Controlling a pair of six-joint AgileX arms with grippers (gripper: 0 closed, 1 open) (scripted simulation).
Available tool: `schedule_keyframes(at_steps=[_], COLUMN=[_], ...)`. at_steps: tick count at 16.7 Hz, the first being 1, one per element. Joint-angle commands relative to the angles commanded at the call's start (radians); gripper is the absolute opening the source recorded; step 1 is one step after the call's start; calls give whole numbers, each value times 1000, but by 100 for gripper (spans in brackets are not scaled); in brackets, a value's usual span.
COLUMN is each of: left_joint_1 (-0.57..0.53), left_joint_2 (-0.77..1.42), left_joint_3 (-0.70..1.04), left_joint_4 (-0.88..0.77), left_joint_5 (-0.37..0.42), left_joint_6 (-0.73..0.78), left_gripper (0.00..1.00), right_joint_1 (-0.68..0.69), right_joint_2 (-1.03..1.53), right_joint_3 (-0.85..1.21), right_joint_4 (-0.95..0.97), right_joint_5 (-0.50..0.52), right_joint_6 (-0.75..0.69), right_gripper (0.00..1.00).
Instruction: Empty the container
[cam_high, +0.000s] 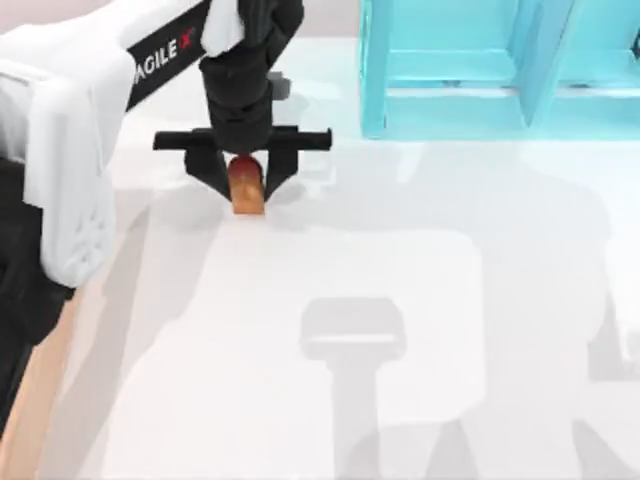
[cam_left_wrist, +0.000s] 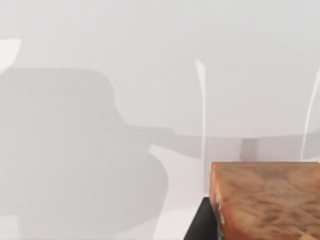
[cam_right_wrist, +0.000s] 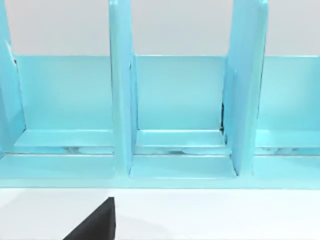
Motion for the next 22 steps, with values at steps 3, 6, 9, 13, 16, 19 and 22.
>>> schedule_keyframes(at_steps=[3, 6, 9, 13, 16, 19, 22], left_joint_1=[-1, -1, -1, -1, -1, -1, -1], left_joint_2=[0, 0, 0, 0, 0, 0, 0], left_joint_3=[-32, -32, -32, -32, -32, -32, -32], left_joint_4=[29, 29, 29, 29, 29, 29, 29], left_joint_5=[-1, -1, -1, -1, -1, -1, -1], left_joint_6=[0, 0, 0, 0, 0, 0, 0], left_gripper=[0, 0, 23, 53, 75, 98, 100], right_joint_1=[0, 0, 0, 0, 0, 0, 0], right_joint_2=[0, 0, 0, 0, 0, 0, 0], right_joint_3=[0, 0, 0, 0, 0, 0, 0], right_joint_4=[0, 0, 0, 0, 0, 0, 0], right_joint_5=[0, 0, 0, 0, 0, 0, 0], right_joint_6=[0, 0, 0, 0, 0, 0, 0], right_gripper=[100, 100, 100, 100, 100, 100, 100])
